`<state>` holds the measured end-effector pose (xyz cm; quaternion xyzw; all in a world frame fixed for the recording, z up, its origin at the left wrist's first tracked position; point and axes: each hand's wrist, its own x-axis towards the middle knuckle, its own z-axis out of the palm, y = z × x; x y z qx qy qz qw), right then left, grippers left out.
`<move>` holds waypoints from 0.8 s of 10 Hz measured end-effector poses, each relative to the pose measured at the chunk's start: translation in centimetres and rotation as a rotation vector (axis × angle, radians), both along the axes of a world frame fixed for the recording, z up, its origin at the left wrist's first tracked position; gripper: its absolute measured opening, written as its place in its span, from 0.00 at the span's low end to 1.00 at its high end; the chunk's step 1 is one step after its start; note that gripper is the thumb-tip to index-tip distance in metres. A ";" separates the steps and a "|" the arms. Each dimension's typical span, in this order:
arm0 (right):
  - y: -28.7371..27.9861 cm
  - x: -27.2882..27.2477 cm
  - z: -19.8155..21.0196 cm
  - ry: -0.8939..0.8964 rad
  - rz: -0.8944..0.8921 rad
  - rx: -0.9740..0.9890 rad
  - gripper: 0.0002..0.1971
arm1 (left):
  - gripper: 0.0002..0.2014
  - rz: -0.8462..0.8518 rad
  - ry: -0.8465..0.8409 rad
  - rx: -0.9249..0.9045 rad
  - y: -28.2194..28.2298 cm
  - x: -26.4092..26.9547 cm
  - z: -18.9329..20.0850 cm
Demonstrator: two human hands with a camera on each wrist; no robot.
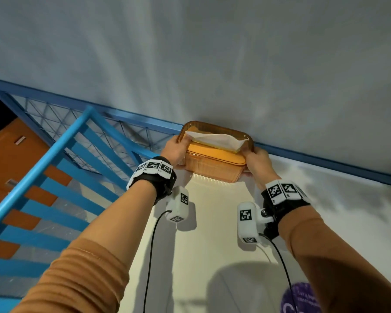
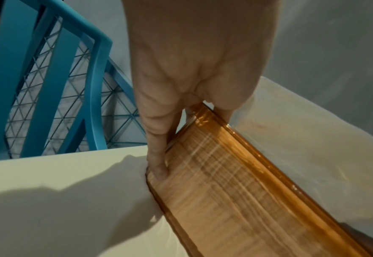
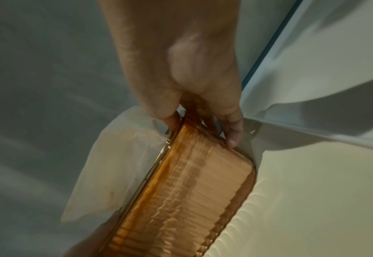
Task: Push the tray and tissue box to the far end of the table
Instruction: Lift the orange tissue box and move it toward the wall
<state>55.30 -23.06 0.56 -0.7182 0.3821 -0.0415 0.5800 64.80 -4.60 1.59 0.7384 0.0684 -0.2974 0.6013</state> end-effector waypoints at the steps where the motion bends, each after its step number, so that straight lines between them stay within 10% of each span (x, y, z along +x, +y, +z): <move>1: -0.4 0.6 0.0 -0.001 0.026 -0.035 0.16 | 0.27 -0.013 -0.006 0.003 -0.3 0.5 -0.1; 5: -0.6 0.6 1.0 0.017 0.103 -0.029 0.22 | 0.38 -0.008 0.064 -0.039 0.4 0.8 -0.2; 8: 1.9 -9.6 14.1 -0.159 0.048 -0.200 0.31 | 0.28 0.188 -0.361 0.022 5.6 -5.9 10.7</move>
